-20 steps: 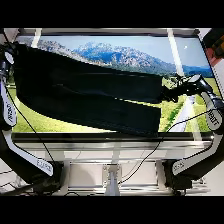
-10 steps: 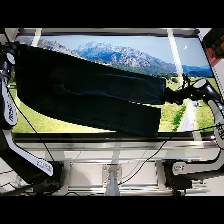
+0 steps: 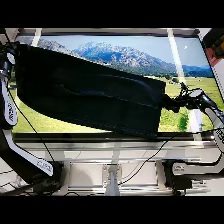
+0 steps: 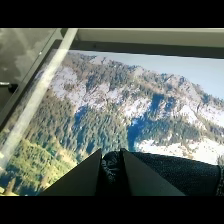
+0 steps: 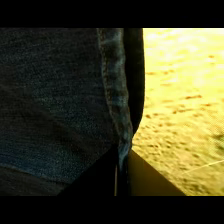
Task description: Fold the clothes and pants, and hang the long-sleeved shirts on hangers.
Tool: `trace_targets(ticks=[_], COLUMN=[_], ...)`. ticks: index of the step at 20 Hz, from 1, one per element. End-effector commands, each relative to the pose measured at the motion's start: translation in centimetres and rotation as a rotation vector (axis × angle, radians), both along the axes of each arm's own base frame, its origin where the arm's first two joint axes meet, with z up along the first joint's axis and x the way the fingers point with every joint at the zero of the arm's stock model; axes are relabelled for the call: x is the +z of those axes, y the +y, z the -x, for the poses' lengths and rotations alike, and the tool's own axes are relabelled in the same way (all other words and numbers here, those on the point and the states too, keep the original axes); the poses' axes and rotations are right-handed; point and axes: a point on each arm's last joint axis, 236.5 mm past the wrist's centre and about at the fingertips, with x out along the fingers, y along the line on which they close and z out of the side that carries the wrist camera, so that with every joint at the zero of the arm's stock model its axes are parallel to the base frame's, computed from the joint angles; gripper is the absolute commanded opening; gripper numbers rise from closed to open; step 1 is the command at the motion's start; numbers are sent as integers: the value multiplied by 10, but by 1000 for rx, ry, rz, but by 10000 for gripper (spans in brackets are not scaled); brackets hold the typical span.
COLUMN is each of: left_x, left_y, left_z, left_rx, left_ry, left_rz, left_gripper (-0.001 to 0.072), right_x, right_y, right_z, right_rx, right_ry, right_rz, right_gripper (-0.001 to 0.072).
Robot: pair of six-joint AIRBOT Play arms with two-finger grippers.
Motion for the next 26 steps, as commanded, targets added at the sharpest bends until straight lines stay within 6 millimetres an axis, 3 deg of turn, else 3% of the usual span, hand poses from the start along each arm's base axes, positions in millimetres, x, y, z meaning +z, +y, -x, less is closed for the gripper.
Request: trace_targets(ticks=[1,2,3,8,10,11,12,13,14,15,16,20,24,26], left_x=[3,7,12,33,48,55,60,66,70,73,72,55,47,14], left_y=[0,0,1,-3,-7,-9,-4,5,16,29,42,87,94,96], left_z=[-1,-2,-4,2,17,28,43,60,75,93,110,194,259,296], left_rx=[-1,-1,-2,-4,-2,1,15,39,64,96,135,280,331,387], left_ry=[-11,-28,-52,-66,-22,17,65,109,138,171,204,382,382,387], left_rz=[-5,-11,-17,-21,-8,2,2,1,11,27,58,196,268,325], left_gripper=[245,605,706,708,700,643,541,537,538,538,538,534,533,534], right_x=[0,1,1,3,3,3,3,4,5,7,10,39,80,97], right_y=[0,1,2,4,5,5,6,7,8,9,11,19,12,10], right_z=[-3,-4,-5,-6,-6,-5,-5,-4,-3,-3,-3,-8,-31,-34], right_rx=[-20,-24,-28,-38,-36,-35,-33,-27,-23,-11,17,156,159,162], right_ry=[-13,-14,-15,-19,-18,-16,-12,-8,-6,-5,-12,-48,-168,-214], right_rz=[-6,-12,-17,-31,-33,-34,-37,-42,-45,-49,-50,-66,-19,5], right_gripper=[28,27,28,27,27,27,28,31,91,245,324,324,324,323])
